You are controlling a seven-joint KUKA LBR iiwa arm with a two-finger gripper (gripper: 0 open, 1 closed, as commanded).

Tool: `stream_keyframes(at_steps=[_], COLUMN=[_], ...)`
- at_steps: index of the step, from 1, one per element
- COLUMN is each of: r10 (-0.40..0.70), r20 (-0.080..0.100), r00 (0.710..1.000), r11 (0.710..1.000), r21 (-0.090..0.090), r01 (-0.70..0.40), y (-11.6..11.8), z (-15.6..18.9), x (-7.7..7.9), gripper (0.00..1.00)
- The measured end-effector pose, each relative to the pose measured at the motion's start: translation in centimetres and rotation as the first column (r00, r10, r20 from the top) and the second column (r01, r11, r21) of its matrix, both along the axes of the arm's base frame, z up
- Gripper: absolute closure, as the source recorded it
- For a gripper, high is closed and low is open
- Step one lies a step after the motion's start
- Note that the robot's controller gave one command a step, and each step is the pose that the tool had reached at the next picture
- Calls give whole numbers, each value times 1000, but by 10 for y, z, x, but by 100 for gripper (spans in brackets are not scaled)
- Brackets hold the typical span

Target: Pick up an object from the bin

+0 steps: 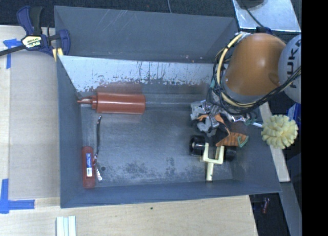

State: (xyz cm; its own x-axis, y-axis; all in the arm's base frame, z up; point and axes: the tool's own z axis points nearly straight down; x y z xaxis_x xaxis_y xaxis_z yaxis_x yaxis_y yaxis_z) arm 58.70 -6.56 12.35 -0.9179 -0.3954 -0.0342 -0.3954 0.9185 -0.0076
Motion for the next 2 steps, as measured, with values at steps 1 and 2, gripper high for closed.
stream_keyframes(at_steps=[1,2], r10=[243,358], r20=[-1,0], r00=[970,934], r11=[970,934], r21=[-8,-11], r01=[-243,-358], y=[-19,-26], z=[-31,-40], x=[-3,1], gripper=[100,100])
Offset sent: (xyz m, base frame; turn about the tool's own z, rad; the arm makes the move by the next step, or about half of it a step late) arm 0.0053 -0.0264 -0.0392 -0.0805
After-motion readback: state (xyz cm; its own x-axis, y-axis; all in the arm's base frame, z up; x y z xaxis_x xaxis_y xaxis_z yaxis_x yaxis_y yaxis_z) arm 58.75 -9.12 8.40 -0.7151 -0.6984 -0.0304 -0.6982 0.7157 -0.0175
